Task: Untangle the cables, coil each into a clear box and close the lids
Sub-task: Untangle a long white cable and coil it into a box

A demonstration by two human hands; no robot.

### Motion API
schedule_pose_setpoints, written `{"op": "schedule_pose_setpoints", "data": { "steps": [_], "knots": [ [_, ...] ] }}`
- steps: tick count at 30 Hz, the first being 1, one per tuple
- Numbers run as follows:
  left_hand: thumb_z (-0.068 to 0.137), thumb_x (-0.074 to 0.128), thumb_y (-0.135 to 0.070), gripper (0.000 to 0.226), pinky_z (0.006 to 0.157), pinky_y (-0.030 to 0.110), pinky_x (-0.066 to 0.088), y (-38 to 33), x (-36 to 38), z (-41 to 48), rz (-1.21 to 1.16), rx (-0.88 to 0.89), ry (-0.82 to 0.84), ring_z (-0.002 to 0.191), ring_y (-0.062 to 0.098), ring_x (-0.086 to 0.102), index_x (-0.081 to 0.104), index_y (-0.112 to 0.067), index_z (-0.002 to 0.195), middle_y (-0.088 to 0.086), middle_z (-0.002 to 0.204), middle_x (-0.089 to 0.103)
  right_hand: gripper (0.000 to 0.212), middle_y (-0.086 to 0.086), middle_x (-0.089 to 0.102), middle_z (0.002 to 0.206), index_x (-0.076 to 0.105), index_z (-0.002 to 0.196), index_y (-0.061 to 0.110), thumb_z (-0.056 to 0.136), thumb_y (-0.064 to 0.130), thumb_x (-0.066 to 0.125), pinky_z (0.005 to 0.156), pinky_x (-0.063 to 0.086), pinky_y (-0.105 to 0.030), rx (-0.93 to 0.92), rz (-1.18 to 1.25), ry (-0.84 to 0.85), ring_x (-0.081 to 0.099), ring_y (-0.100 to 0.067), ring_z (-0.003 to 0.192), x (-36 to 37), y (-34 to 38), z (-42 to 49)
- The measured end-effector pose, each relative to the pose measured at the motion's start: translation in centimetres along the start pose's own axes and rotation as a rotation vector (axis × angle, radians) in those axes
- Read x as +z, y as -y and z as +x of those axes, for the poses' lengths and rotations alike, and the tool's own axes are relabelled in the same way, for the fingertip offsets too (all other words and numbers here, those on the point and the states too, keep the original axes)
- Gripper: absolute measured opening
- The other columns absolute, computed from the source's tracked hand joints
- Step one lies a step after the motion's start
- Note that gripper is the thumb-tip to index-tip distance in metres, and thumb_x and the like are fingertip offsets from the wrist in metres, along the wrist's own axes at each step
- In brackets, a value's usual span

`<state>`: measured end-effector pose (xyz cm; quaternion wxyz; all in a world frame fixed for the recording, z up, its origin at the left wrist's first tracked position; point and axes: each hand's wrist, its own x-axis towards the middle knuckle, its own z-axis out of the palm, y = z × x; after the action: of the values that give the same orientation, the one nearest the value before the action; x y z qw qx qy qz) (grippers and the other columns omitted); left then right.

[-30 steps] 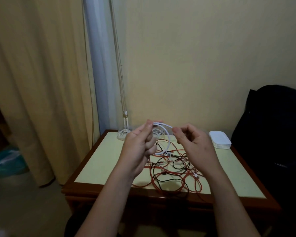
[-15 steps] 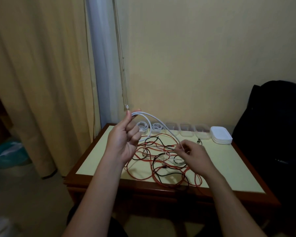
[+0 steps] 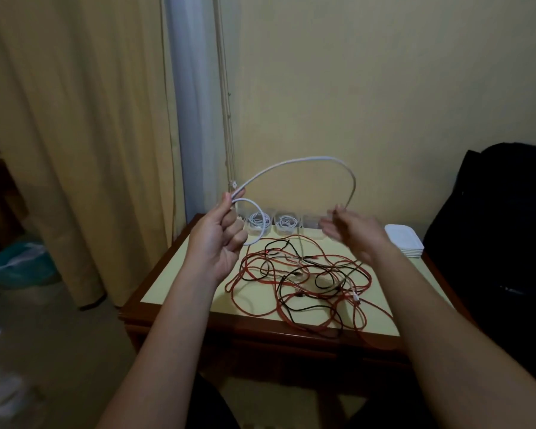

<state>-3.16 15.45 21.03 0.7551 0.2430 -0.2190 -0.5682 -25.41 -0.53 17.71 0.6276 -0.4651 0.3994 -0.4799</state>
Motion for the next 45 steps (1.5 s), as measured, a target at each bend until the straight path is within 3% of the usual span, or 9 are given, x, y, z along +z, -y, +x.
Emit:
{"op": "schedule_pose_setpoints", "data": {
  "steps": [7, 16, 25, 28, 31, 34, 38, 42, 45],
  "knots": [
    [0.105, 0.046, -0.027, 0.029, 0.036, 0.018, 0.013, -0.2, 0.6, 0.5, -0.061, -0.031, -0.006, 0.037, 0.005, 0.016, 0.068, -0.009, 0.114, -0.008, 0.051, 0.020, 0.017, -0.020, 0.070, 0.111, 0.063, 0.107, 0.001, 0.103, 0.016, 0.054, 0.077, 0.062, -0.033, -0.258, 0.324, 0.025, 0.074, -0.022, 0.096, 2.3, 8.9, 1.1],
    [0.105, 0.045, -0.025, 0.028, 0.036, 0.017, 0.013, -0.7, 1.2, 0.3, -0.104, -0.013, 0.001, 0.036, 0.006, 0.017, 0.065, -0.012, 0.120, -0.008, 0.050, 0.022, 0.011, -0.010, 0.073, 0.100, 0.069, 0.105, 0.011, 0.094, 0.010, 0.069, 0.085, 0.061, -0.034, -0.451, 0.288, -0.007, 0.073, -0.018, 0.097, 0.8, 13.9, -0.4],
    [0.106, 0.044, -0.021, 0.032, 0.036, 0.018, 0.013, -1.0, 1.1, 0.7, -0.147, -0.005, -0.037, 0.036, 0.006, 0.018, 0.062, -0.011, 0.130, -0.008, 0.051, 0.023, 0.014, -0.007, 0.067, 0.074, 0.064, 0.097, 0.006, 0.093, -0.007, 0.062, 0.068, 0.060, -0.028, -0.408, 0.279, -0.293, 0.069, -0.013, 0.064, -1.0, 14.8, 0.3],
    [0.106, 0.045, -0.022, 0.032, 0.037, 0.019, 0.013, -1.0, 1.1, 0.7, -0.153, -0.008, -0.041, 0.036, 0.006, 0.018, 0.063, -0.011, 0.130, -0.008, 0.051, 0.024, 0.016, -0.002, 0.072, 0.075, 0.072, 0.095, 0.014, 0.088, 0.001, 0.068, 0.075, 0.061, -0.030, -0.537, 0.069, -0.372, 0.069, -0.012, 0.067, -1.7, 15.6, 0.6],
    [0.105, 0.045, -0.023, 0.031, 0.035, 0.020, 0.014, -0.9, 1.1, 0.8, -0.178, -0.007, -0.023, 0.036, 0.006, 0.018, 0.065, -0.013, 0.126, -0.008, 0.051, 0.024, 0.010, -0.006, 0.076, 0.086, 0.079, 0.095, 0.020, 0.088, 0.018, 0.072, 0.079, 0.061, -0.039, -0.636, -0.586, -0.407, 0.070, -0.016, 0.075, -2.6, 14.5, 1.1],
    [0.106, 0.043, -0.023, 0.029, 0.034, 0.021, 0.014, -1.3, 0.8, 1.2, -0.234, -0.005, -0.027, 0.034, 0.008, 0.018, 0.067, -0.014, 0.117, -0.007, 0.048, 0.023, 0.008, 0.000, 0.075, 0.089, 0.078, 0.092, 0.017, 0.090, 0.025, 0.076, 0.081, 0.051, -0.029, -0.575, -0.970, -0.280, 0.069, -0.016, 0.081, -3.0, 13.0, 0.5],
    [0.107, 0.041, -0.022, 0.027, 0.033, 0.021, 0.016, -2.0, 0.0, 1.5, -0.275, 0.020, -0.052, 0.034, 0.009, 0.019, 0.067, -0.012, 0.110, -0.007, 0.047, 0.023, 0.004, -0.004, 0.078, 0.085, 0.073, 0.096, 0.021, 0.093, 0.018, 0.072, 0.078, 0.056, -0.033, -0.423, -0.766, -0.023, 0.075, -0.023, 0.082, -3.5, 10.8, -1.4],
    [0.107, 0.041, -0.020, 0.026, 0.033, 0.021, 0.015, -1.5, 0.0, 1.5, -0.238, 0.027, -0.072, 0.034, 0.008, 0.018, 0.064, -0.011, 0.113, -0.007, 0.048, 0.023, 0.030, -0.014, 0.076, 0.092, 0.062, 0.114, 0.006, 0.085, 0.002, 0.070, 0.097, 0.055, -0.051, -0.235, -0.531, 0.272, 0.073, -0.034, 0.095, -2.9, 7.9, -4.3],
    [0.107, 0.041, -0.021, 0.028, 0.033, 0.020, 0.015, -0.7, 0.3, 1.5, -0.227, -0.007, -0.071, 0.035, 0.007, 0.018, 0.064, -0.011, 0.119, -0.007, 0.049, 0.023, 0.045, -0.012, 0.070, 0.088, 0.061, 0.118, 0.000, 0.073, 0.006, 0.063, 0.093, 0.057, -0.049, -0.060, -0.371, 0.501, 0.069, -0.030, 0.088, -1.2, 6.2, -6.8]
  ]
}}
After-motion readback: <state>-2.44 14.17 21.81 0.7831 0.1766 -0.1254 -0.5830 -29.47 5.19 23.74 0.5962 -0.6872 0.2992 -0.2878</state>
